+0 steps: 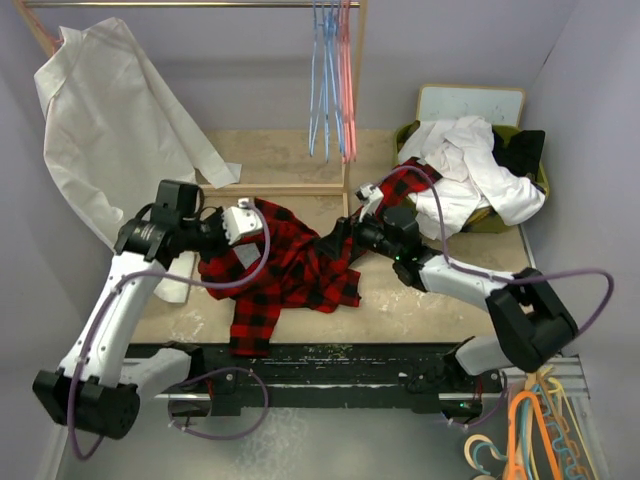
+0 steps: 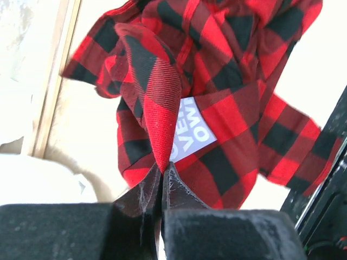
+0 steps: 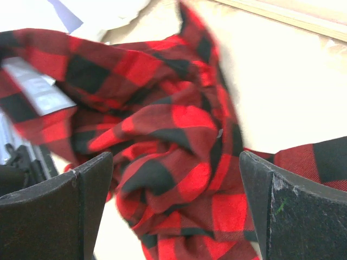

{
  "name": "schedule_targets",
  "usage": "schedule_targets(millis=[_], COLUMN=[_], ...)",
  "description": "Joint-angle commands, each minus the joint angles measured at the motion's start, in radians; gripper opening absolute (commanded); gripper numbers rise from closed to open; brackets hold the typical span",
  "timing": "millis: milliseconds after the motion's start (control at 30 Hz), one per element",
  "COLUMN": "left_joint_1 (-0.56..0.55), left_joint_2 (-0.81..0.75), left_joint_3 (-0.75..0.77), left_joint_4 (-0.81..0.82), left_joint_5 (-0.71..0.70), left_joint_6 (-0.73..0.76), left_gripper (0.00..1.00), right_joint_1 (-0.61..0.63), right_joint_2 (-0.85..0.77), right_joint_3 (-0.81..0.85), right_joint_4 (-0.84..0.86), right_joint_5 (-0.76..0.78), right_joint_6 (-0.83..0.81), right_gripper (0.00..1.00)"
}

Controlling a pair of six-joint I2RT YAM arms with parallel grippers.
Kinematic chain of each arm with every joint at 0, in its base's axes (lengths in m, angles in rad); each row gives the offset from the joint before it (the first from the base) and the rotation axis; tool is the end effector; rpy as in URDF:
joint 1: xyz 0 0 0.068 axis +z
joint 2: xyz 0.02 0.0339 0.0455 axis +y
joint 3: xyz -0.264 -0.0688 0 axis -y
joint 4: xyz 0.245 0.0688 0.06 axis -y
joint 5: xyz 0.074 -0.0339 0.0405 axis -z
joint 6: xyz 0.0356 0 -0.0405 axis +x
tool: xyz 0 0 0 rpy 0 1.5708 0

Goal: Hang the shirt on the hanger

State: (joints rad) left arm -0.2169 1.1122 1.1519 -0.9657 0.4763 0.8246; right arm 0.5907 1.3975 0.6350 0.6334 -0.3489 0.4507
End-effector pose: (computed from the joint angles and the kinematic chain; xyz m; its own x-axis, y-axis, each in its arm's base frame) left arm 0.2006 -0.0609 0.3355 -0.1918 0.7105 -0.6771 0.8856 0.4226 0.1926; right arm 0.2421 0.1770 0.2339 -0.4469 0.1932 -0.8735 -0.6780 0.5638 0.4716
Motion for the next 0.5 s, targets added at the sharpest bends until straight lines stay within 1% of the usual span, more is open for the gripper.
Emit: schedule_targets(millis=[0, 167, 233, 300, 333, 400, 433, 467], left_joint_1=[0.002, 0.002, 0.002, 0.002, 0.002, 0.002, 0.002, 0.003], left_joint_2=[-0.088, -0.191, -0.220, -0.240, -0.243, -0.247, -0.246, -0.246], left_joint_3=[-0.042, -0.059, -0.064, -0.064, -0.062, -0.065, -0.068, -0.069], left_joint_4=[-0.101, -0.137, -0.144, -0.145, -0.143, -0.127, -0.109, -0.090], left_joint_5=[-0.144, -0.264, -0.288, -0.297, -0.302, -0.327, -0.344, -0.365], left_joint_6=[0.187, 0.228, 0.226, 0.200, 0.178, 0.140, 0.117, 0.091], left_gripper=[0.00, 0.00, 0.00, 0.00, 0.00, 0.00, 0.00, 0.00], right_joint_1=[0.004, 0.006, 0.010, 0.034, 0.054, 0.095, 0.109, 0.119], right_joint_2=[0.102, 0.221, 0.270, 0.317, 0.337, 0.362, 0.367, 0.364], right_joint_3=[0.111, 0.188, 0.233, 0.282, 0.308, 0.352, 0.353, 0.336], right_joint_4=[0.073, 0.065, 0.039, 0.007, -0.029, -0.120, -0.142, -0.149], right_joint_5=[0.044, 0.030, -0.003, -0.047, -0.060, -0.057, -0.061, -0.064], right_joint_6=[-0.095, -0.123, -0.132, -0.148, -0.166, -0.216, -0.227, -0.226], right_gripper=[1.00, 1.00, 0.99, 0.93, 0.85, 0.63, 0.49, 0.31])
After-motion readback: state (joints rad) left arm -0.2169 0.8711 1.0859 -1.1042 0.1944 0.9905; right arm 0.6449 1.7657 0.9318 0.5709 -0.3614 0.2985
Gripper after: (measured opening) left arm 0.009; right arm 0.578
